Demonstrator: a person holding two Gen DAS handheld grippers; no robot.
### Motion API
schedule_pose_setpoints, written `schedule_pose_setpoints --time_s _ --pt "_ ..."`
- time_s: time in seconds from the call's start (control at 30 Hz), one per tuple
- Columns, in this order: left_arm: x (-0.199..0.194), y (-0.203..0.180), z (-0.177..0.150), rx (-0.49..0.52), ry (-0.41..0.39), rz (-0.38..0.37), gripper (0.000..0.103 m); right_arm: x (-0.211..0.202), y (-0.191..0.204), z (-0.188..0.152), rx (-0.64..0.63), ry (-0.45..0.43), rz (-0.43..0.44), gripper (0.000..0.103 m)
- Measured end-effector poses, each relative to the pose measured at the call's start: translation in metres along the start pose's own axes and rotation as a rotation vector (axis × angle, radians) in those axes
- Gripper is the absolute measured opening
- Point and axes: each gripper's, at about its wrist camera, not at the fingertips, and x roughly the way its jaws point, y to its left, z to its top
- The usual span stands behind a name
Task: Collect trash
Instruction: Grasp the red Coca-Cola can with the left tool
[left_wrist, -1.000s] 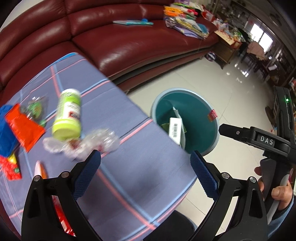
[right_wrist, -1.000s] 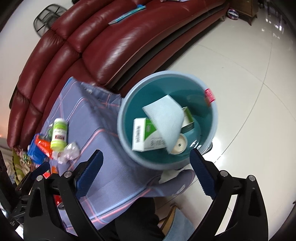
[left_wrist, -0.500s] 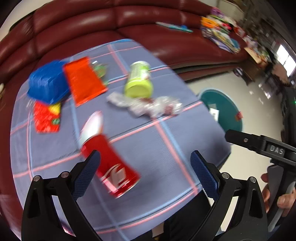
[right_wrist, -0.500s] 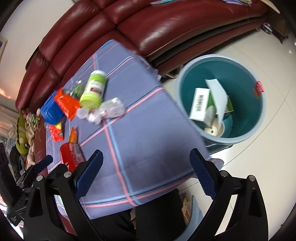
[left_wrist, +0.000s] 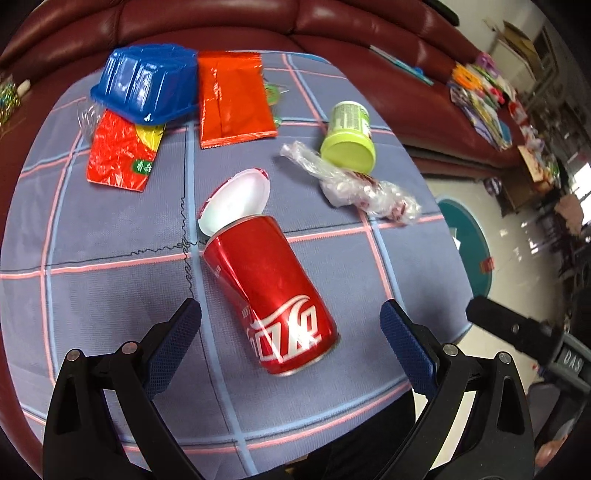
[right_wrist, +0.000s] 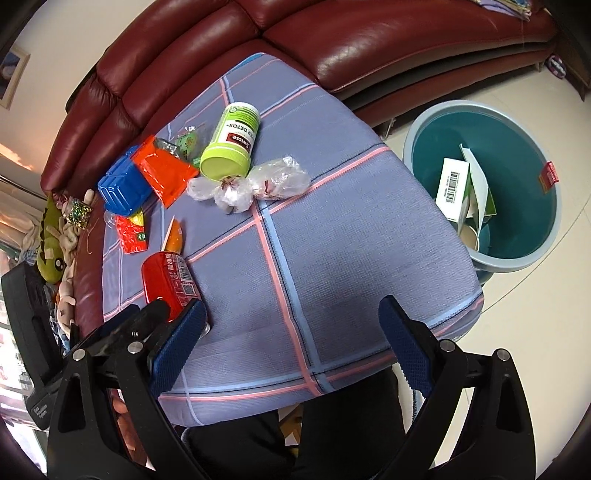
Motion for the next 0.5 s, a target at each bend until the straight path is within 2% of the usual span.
schedule_pose_setpoints --time_s 0.07,0.2,0.5 --pt "0.004 0.0 0.0 -0.007 -0.004 0.008 0.097 0.002 -0.003 0.001 0.009 0.004 0.0 0.09" --pt "0.009 0.002 0.001 -0.026 -0.005 0.004 0.084 0.009 -0.01 0.002 0.032 0.011 -0.006 0.09" --pt "0.027 0.013 -0.002 -0.025 0.027 0.017 0.083 0.022 -0.005 0.006 0.028 0.039 -0.021 0.09"
